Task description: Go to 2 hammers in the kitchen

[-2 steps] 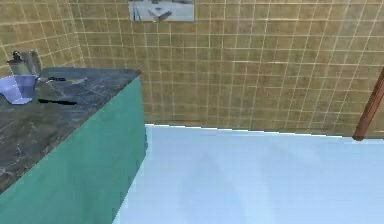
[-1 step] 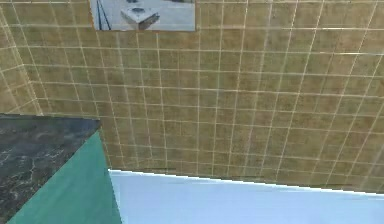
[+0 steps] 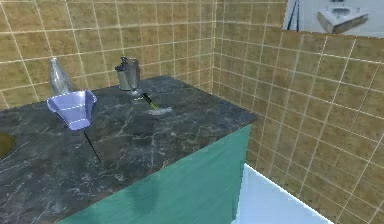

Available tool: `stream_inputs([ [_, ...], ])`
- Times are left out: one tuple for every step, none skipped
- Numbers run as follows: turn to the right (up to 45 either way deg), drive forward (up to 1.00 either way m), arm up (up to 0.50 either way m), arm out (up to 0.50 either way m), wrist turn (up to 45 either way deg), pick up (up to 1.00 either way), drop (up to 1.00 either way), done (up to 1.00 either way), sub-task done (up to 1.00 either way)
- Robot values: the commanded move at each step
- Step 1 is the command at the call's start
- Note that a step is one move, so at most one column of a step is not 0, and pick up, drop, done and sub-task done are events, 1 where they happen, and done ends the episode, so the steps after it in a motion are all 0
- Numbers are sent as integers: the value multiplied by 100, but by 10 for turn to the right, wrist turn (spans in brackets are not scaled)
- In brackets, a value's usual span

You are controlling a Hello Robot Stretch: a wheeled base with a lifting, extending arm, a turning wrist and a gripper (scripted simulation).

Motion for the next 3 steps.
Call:
stream_inputs([
  [-90,0,0,0,0,0,0,0,0],
  [0,0,0,0,0,0,0,0,100],
  [450,0,0,0,0,0,0,0,0],
])
